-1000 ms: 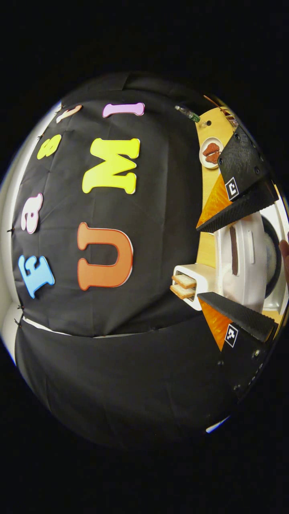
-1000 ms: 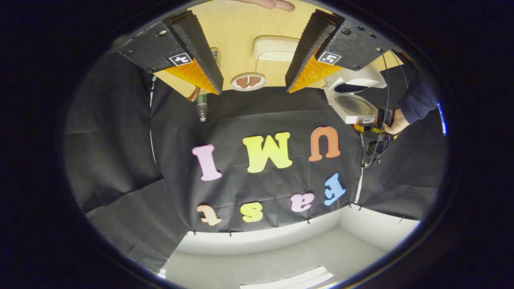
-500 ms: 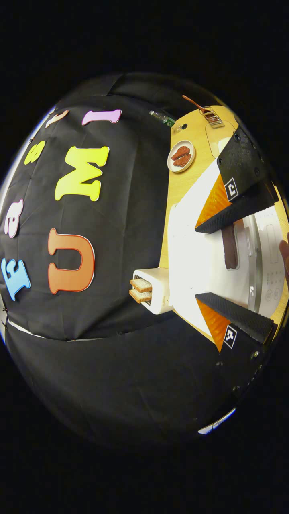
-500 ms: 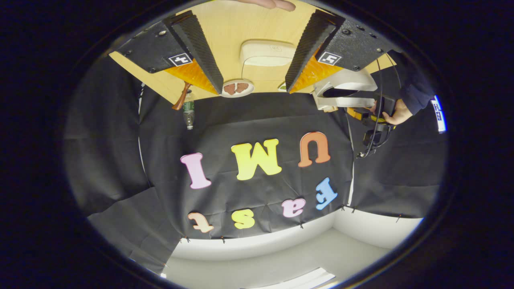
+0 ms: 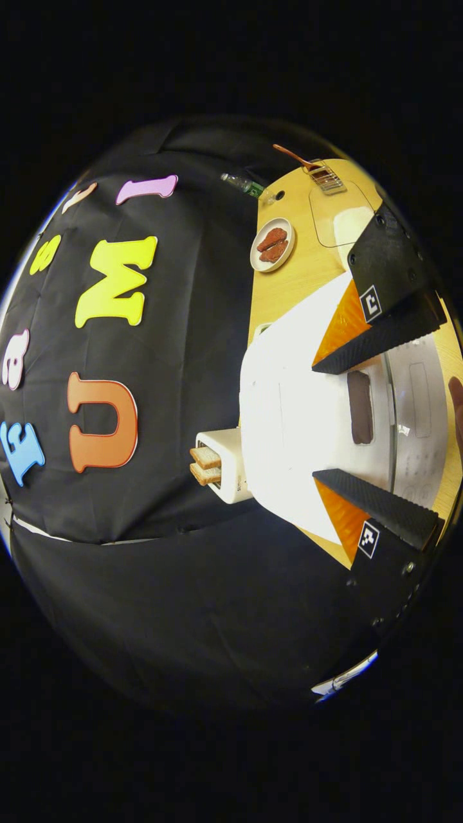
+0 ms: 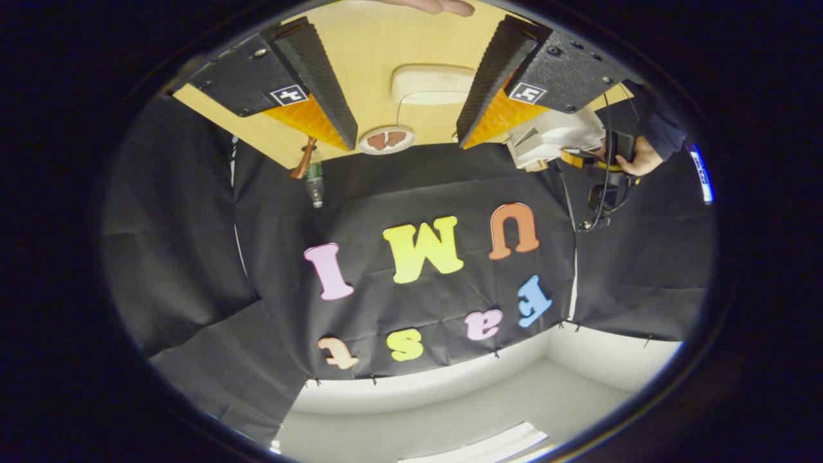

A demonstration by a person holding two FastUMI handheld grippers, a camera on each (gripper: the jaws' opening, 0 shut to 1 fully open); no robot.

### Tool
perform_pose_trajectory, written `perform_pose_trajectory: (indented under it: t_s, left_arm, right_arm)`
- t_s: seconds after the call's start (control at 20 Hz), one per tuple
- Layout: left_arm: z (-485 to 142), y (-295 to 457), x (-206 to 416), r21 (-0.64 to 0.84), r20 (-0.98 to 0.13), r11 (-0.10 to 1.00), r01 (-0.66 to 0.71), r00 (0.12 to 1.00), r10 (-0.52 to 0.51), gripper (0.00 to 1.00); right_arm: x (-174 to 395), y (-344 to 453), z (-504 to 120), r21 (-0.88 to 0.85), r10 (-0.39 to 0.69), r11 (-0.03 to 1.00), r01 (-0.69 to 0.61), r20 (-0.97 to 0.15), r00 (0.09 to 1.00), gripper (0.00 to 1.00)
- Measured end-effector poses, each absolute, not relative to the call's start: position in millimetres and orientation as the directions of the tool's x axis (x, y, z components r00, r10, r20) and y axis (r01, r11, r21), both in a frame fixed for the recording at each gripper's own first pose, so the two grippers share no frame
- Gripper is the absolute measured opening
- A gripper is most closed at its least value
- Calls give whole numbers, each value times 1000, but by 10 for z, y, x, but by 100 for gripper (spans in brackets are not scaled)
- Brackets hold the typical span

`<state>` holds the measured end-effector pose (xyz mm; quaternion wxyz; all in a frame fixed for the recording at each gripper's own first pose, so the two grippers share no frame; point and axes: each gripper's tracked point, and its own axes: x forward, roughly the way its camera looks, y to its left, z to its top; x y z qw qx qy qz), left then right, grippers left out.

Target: Close the left gripper, press the button to open the rice cooker; take a wooden spoon from the chopstick holder with the right hand, scoop a spoonful of rice and pour it into the rice cooker, then put the wooden spoon back into the chopstick holder.

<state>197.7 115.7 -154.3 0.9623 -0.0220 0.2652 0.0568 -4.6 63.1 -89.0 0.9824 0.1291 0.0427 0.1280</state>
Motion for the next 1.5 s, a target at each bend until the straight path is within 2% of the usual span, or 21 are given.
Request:
perform_pose_trajectory:
  t_s: [0.2,0.25,0.3,0.7,1.15,1.25,1.35,1.45,1.5]
  left_arm:
    - [-1688,1123,1919,-13,-529,991,-137,842,109,96]
    - [-1697,1111,1894,-2,-522,991,-134,846,114,97]
    - [-1695,1108,1885,-2,-511,991,-137,851,117,97]
    - [-1716,1122,1841,-10,-502,989,-146,856,122,97]
    - [-1716,1122,1844,-39,-473,984,-172,871,133,98]
    - [-1711,1125,1850,-6,-453,986,-169,879,148,97]
    - [-1629,1060,1806,-44,-433,983,-177,890,141,96]
    - [-1458,887,1765,-92,-381,986,-138,920,93,93]
    - [-1339,796,1727,-93,-348,989,-114,934,75,95]
  right_arm:
    - [-44,528,-969,277,247,936,-219,-72,966,99]
    - [-39,501,-961,277,241,937,-213,-69,968,95]
    - [-47,469,-966,278,236,937,-210,-66,969,99]
    - [-34,379,-1097,296,234,934,-199,-88,968,99]
    - [144,143,-981,238,193,957,-169,-84,978,99]
    - [142,88,-973,227,180,961,-156,-90,980,99]
    - [118,68,-947,218,173,964,-151,-87,981,99]
    - [127,36,-941,206,158,969,-137,-90,983,95]
    - [99,30,-948,202,155,970,-134,-94,983,99]
